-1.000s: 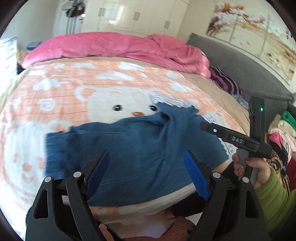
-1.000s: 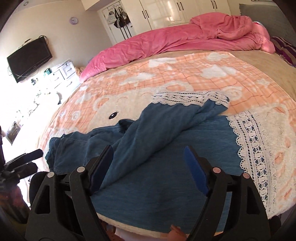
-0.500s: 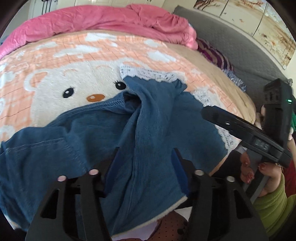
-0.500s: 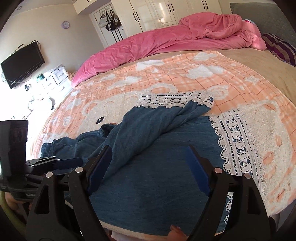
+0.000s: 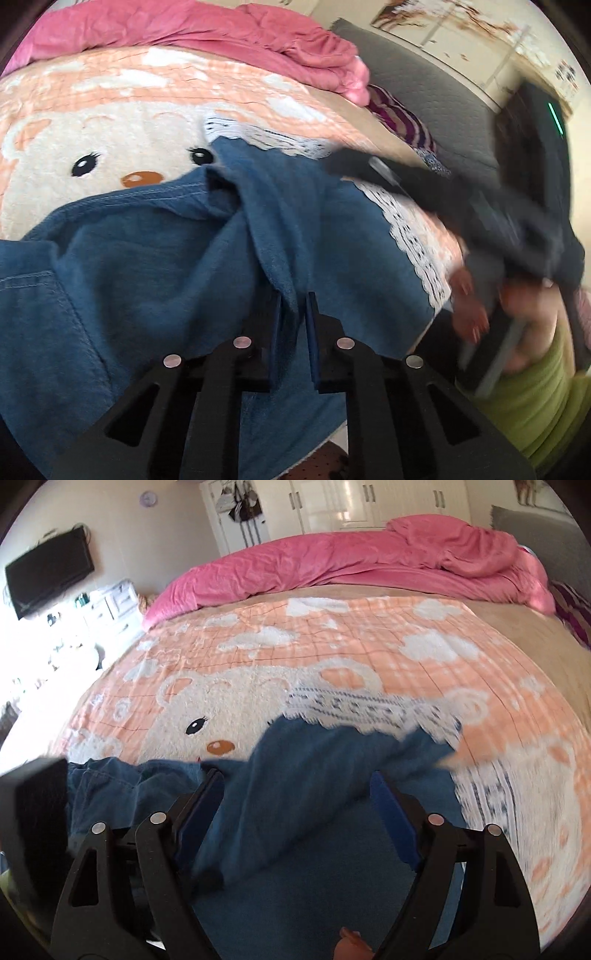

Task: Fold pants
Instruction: 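Pin the denim with the left tool while the right tool grasps the lace hem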

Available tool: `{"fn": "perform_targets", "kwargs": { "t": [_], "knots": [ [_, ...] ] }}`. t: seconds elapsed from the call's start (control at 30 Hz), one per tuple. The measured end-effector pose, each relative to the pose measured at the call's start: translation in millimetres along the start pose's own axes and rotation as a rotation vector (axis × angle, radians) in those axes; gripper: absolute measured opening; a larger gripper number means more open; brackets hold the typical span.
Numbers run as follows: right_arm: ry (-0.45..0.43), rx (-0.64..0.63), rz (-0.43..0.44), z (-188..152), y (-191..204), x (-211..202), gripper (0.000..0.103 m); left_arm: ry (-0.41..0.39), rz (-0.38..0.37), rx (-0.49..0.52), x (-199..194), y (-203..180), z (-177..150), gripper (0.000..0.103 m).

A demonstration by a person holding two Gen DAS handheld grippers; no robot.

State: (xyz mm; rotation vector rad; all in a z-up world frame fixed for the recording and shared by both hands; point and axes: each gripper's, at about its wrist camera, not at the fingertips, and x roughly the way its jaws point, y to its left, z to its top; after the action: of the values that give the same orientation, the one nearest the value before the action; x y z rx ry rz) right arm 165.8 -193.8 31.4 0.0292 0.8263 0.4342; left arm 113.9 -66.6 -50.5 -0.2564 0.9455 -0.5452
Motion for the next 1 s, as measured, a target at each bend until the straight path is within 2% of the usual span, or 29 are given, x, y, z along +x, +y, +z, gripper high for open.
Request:
{"fn": "perform_targets", "kwargs": {
  "t": [0.13,0.27,0.3,0.47,0.57,0.67,0.73,0.8,0.87,1.0],
  "knots": [
    [0.095,-0.100,-0.041,30,19,42,0.075,0.011,0.010,0.040,8,-11,-7,0.012],
    [0.172,-0.128,-0.064,47,27,85,0.075,0.005,-0.016,0.016,9,-7,-6,0.012],
    [0.194,-0.146,-0.114,51,29,99,0.075,0.007,-0.021,0.008,9,-5,-6,0.012],
    [0.239,-0.175,-0.200,58,32,137,0.071,0.006,-0.009,0.019,12,-5,-4,0.012],
    [0.257,-0.198,-0.250,60,31,153,0.061,0.004,-0.005,0.023,13,-6,-4,0.012],
    [0.261,-0.195,-0.238,58,26,159,0.044,0.004,0.000,0.012,13,-9,-6,0.012],
    [0.242,-0.208,-0.253,58,24,156,0.019,0.001,0.002,0.009,13,-9,-6,0.012],
    [0.222,-0.198,-0.259,58,18,149,0.008,-0.007,0.009,0.014,11,-12,-6,0.012],
    [0.190,-0.121,-0.213,58,4,136,0.007,-0.012,0.008,0.016,11,-12,-8,0.012],
    [0.110,-0.020,-0.194,56,-20,102,0.006,-0.035,0.036,0.050,8,-17,-8,0.014]
  ]
}}
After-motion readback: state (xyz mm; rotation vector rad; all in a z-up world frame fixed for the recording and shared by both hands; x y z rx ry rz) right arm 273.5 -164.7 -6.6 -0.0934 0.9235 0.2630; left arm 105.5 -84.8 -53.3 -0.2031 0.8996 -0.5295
